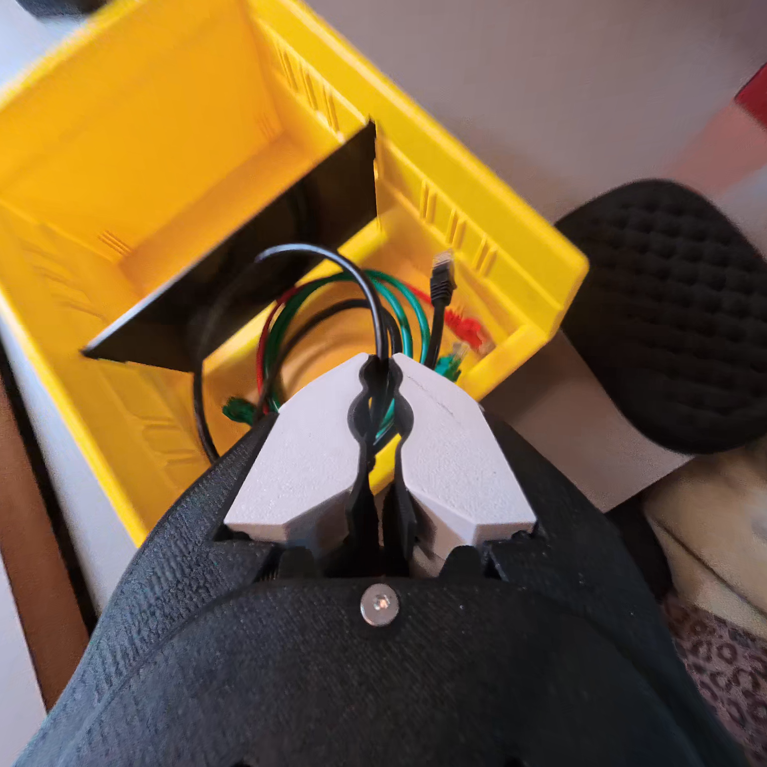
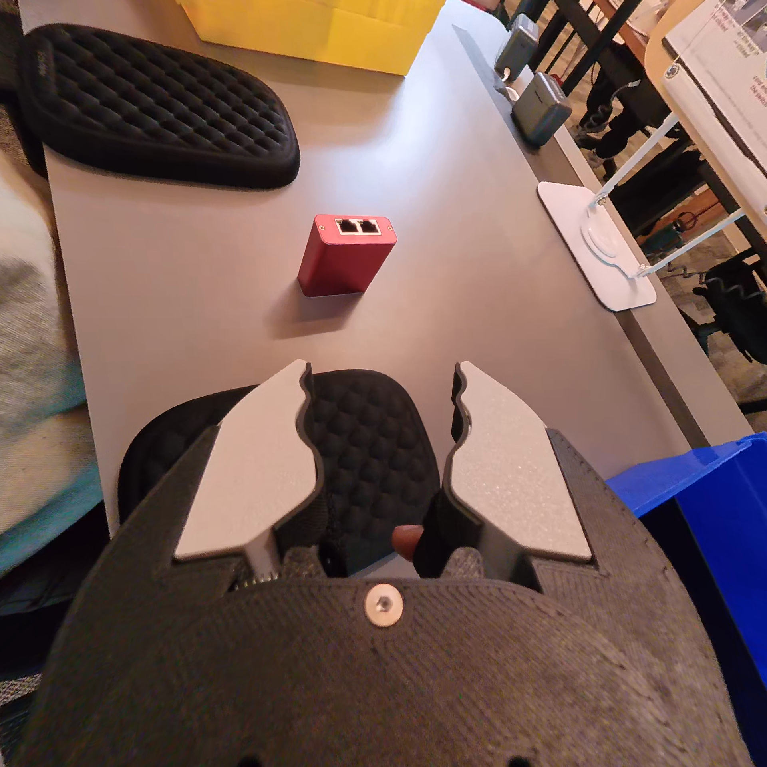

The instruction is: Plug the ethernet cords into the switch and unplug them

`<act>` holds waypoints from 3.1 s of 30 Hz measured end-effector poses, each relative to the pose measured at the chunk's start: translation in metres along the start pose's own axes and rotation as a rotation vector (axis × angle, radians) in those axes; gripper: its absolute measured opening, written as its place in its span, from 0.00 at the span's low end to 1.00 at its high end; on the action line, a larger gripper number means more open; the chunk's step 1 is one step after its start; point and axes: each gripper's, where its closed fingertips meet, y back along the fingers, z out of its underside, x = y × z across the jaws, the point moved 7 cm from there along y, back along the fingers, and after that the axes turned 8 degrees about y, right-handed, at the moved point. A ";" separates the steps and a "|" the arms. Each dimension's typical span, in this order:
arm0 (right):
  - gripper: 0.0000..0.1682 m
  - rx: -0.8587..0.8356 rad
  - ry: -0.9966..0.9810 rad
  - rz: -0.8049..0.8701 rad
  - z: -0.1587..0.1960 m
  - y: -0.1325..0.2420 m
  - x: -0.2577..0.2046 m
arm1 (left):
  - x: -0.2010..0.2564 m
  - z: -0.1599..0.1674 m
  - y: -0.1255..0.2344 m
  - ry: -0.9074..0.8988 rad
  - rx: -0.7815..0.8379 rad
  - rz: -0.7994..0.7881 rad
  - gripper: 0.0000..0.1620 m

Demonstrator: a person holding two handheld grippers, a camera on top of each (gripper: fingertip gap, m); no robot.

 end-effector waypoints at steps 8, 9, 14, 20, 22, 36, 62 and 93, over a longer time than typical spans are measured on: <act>0.38 0.028 0.006 -0.005 -0.003 -0.003 -0.002 | 0.025 -0.056 0.053 -0.039 0.526 0.011 0.04; 0.38 0.034 0.008 -0.006 -0.004 -0.003 -0.002 | 0.032 -0.063 0.059 -0.037 0.586 0.037 0.03; 0.39 0.170 0.021 -0.006 -0.023 -0.013 -0.003 | 0.074 -0.093 0.062 0.009 0.859 0.298 0.03; 0.39 0.453 0.150 0.000 -0.085 -0.044 -0.003 | 0.131 -0.112 0.026 0.019 0.809 0.696 0.03; 0.39 0.524 0.214 0.045 -0.107 -0.050 0.002 | 0.147 -0.114 0.014 -0.019 0.753 0.751 0.03; 0.09 0.706 0.364 -0.118 -0.144 -0.068 0.007 | 0.174 -0.115 -0.016 -0.193 0.540 0.747 0.04; 0.29 0.866 -0.408 -0.414 -0.128 -0.093 0.024 | 0.205 -0.109 -0.044 -0.571 0.575 0.517 0.03; 0.07 0.652 0.029 -0.348 -0.097 -0.093 -0.021 | 0.235 -0.076 -0.068 -0.631 0.520 0.681 0.23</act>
